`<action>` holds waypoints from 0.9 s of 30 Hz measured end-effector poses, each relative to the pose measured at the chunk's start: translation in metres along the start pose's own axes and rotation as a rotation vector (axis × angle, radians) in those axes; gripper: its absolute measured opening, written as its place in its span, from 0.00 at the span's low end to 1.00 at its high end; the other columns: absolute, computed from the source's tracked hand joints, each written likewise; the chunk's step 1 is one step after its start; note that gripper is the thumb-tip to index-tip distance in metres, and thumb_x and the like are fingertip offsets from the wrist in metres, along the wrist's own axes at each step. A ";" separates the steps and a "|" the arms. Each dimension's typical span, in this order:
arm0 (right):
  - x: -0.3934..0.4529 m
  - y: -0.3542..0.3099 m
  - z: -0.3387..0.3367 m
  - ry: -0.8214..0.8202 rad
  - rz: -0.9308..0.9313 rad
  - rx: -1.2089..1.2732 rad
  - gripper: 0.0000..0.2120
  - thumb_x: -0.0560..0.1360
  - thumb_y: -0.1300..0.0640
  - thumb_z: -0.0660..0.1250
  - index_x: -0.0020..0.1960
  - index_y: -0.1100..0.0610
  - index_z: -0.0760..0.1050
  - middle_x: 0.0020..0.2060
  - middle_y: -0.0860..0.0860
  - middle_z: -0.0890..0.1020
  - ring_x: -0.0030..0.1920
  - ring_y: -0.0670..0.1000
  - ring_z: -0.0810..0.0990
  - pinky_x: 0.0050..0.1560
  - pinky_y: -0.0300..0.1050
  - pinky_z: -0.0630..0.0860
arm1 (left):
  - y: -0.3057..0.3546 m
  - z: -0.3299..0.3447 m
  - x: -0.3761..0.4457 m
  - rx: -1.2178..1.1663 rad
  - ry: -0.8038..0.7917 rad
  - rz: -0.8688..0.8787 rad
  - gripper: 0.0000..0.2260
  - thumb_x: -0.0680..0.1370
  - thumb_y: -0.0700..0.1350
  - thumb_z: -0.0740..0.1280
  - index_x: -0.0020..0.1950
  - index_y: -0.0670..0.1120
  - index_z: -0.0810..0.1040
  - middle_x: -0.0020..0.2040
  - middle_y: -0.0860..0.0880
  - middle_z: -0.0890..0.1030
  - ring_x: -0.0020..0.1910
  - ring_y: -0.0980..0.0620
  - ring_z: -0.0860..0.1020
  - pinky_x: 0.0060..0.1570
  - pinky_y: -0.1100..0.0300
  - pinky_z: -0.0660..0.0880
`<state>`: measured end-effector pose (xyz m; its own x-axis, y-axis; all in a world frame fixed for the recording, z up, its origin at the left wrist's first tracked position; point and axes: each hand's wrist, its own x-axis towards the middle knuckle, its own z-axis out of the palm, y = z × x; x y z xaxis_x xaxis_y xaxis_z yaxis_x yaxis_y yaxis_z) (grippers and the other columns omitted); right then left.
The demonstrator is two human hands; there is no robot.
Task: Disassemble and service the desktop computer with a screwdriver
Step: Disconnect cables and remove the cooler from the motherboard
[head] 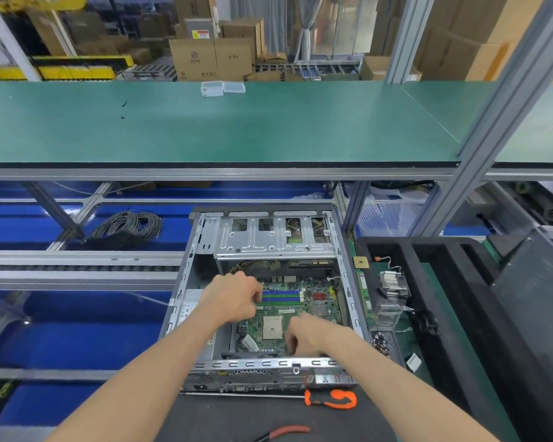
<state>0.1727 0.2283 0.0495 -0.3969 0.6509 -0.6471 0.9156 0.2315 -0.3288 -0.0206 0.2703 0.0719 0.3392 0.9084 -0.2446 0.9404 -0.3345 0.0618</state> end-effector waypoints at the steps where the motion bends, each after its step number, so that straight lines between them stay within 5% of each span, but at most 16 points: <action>1: 0.001 0.000 0.001 -0.021 -0.002 0.018 0.12 0.76 0.66 0.65 0.54 0.60 0.84 0.53 0.57 0.84 0.51 0.60 0.83 0.54 0.54 0.82 | 0.000 0.000 0.000 0.002 0.000 0.001 0.12 0.71 0.45 0.63 0.50 0.59 0.80 0.47 0.55 0.82 0.40 0.50 0.78 0.41 0.57 0.70; 5: 0.006 0.005 0.001 0.084 0.050 0.052 0.07 0.74 0.67 0.65 0.44 0.65 0.81 0.45 0.57 0.84 0.49 0.61 0.85 0.51 0.57 0.83 | 0.001 -0.002 0.000 0.007 -0.011 0.005 0.13 0.71 0.45 0.63 0.51 0.59 0.81 0.47 0.55 0.82 0.44 0.49 0.80 0.41 0.57 0.71; 10: 0.010 0.010 0.002 0.208 0.112 0.041 0.13 0.78 0.65 0.63 0.61 0.62 0.77 0.56 0.59 0.80 0.53 0.59 0.82 0.55 0.54 0.82 | 0.001 -0.002 0.000 0.008 -0.012 0.009 0.13 0.72 0.45 0.63 0.51 0.59 0.81 0.47 0.55 0.82 0.43 0.50 0.80 0.42 0.57 0.72; 16: 0.011 0.009 -0.002 0.310 0.106 0.066 0.16 0.77 0.67 0.63 0.64 0.60 0.75 0.59 0.60 0.78 0.55 0.60 0.80 0.55 0.54 0.81 | 0.001 -0.003 0.000 0.001 -0.023 0.007 0.11 0.72 0.46 0.63 0.50 0.58 0.81 0.46 0.56 0.81 0.42 0.50 0.80 0.41 0.57 0.73; 20: 0.008 0.006 0.000 0.263 0.079 0.068 0.13 0.78 0.62 0.64 0.60 0.56 0.81 0.58 0.56 0.82 0.54 0.58 0.82 0.56 0.54 0.81 | 0.001 -0.003 0.000 0.003 -0.028 0.010 0.11 0.72 0.46 0.64 0.49 0.58 0.81 0.44 0.56 0.81 0.41 0.50 0.80 0.40 0.57 0.72; 27: 0.001 0.002 -0.006 0.427 0.013 0.129 0.09 0.81 0.59 0.63 0.53 0.55 0.82 0.53 0.55 0.84 0.50 0.56 0.82 0.53 0.53 0.81 | 0.002 -0.003 -0.001 0.009 -0.021 0.022 0.11 0.72 0.46 0.63 0.49 0.58 0.80 0.46 0.55 0.81 0.42 0.49 0.80 0.39 0.57 0.72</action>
<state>0.1747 0.2342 0.0522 -0.2990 0.8995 -0.3186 0.8940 0.1474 -0.4230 -0.0187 0.2692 0.0753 0.3589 0.8954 -0.2636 0.9325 -0.3565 0.0586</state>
